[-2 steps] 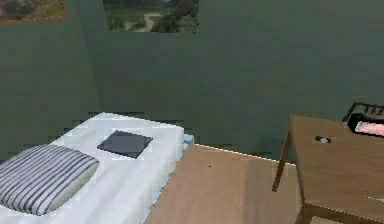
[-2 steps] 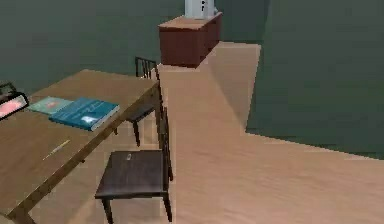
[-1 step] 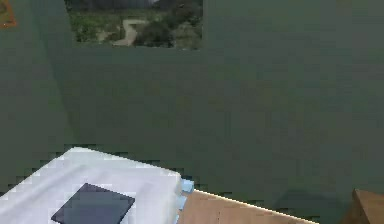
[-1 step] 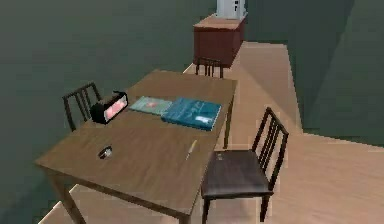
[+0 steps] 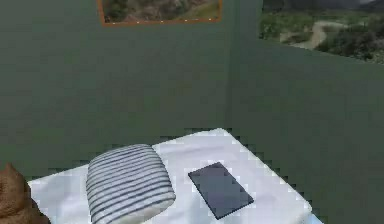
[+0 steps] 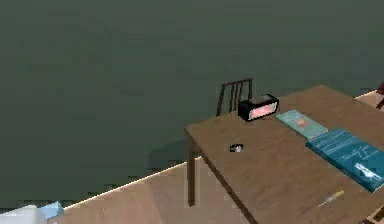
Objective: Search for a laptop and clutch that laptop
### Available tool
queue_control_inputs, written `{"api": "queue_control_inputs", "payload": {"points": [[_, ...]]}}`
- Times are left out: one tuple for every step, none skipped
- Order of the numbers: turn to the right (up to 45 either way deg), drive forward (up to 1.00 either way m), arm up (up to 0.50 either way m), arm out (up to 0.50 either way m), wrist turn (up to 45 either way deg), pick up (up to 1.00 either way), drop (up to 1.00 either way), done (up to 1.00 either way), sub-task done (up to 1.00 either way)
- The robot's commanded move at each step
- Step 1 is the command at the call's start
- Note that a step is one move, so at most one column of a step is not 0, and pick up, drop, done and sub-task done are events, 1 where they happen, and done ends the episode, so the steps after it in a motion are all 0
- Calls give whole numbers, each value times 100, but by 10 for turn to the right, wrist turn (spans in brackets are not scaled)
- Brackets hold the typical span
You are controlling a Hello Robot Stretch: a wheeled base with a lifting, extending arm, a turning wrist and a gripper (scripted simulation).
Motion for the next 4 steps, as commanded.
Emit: {"api": "queue_control_inputs", "payload": {"points": [[-450,0,0,0,0,0,0,0,0],[-300,0,0,0,0,0,0,0,0],[0,0,42,0,0,0,0,0,0],[0,0,0,48,0,0,0,0,0]]}}
